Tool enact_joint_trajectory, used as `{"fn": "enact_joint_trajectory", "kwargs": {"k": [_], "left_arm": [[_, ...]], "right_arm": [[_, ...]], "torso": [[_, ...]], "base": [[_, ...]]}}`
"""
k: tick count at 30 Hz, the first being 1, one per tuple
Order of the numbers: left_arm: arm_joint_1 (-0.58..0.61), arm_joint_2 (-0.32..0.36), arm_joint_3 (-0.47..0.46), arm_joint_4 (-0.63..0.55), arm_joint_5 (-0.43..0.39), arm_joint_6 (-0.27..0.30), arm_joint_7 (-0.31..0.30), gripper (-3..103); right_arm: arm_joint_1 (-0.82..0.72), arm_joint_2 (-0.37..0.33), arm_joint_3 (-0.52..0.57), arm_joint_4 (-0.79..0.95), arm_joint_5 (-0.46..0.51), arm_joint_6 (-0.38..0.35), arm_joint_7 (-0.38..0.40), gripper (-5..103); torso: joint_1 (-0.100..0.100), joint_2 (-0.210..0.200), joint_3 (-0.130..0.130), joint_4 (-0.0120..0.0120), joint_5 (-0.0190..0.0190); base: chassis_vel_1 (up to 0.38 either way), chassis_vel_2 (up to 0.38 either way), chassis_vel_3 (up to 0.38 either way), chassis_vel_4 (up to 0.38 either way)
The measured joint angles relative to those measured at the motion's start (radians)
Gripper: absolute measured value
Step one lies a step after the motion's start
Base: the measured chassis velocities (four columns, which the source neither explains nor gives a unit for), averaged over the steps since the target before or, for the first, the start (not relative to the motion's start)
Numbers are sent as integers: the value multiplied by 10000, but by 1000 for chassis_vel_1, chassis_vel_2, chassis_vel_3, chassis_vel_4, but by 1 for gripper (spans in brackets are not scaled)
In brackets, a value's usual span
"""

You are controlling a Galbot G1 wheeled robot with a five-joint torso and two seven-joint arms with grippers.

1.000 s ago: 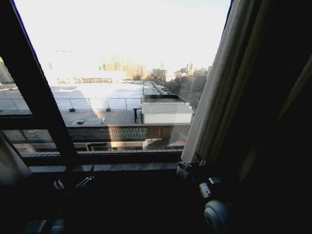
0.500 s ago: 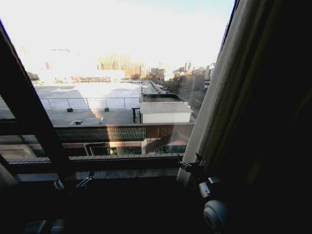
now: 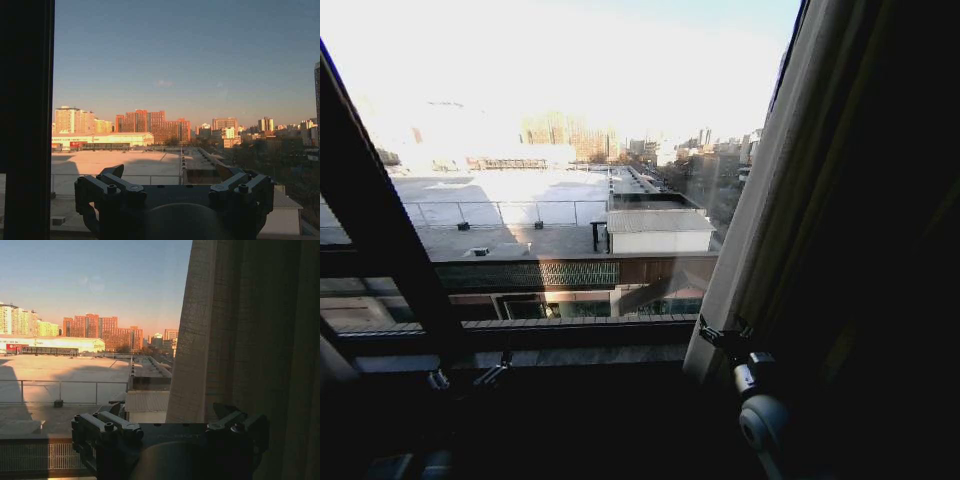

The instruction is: Open the curtains by pulling them apart, changing their state from closed to fully open.

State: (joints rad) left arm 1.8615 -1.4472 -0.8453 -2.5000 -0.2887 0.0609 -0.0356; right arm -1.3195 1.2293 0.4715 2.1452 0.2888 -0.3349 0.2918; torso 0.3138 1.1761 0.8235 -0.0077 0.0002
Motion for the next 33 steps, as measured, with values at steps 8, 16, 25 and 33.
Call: {"fn": "enact_joint_trajectory", "kwargs": {"k": [8, 16, 25, 33], "left_arm": [[24, -11, -2, 0, 6, -72, -1, 100], [15, -19, 1, 0, 9, -83, -1, 100], [-33, 0, 15, 0, 10, -80, 2, 100], [-41, 13, 17, 0, 9, -66, 2, 100]], "right_arm": [[10, -40, -78, 174, 14, -62, -42, 100], [53, -59, -112, 243, 34, -84, -65, 100], [65, -50, -122, 226, 36, -87, -91, 100], [85, -42, -129, 200, 42, -87, -104, 100]], "torso": [[1, 0, 1, 1, 0], [1, -1, 0, 0, -1], [1, -1, 1, 0, 0], [2, -1, 0, 1, 0]], "base": [[0, 0, 0, 0], [0, 0, 0, 0], [-61, -53, 62, 34], [-40, -34, 38, 36]]}}
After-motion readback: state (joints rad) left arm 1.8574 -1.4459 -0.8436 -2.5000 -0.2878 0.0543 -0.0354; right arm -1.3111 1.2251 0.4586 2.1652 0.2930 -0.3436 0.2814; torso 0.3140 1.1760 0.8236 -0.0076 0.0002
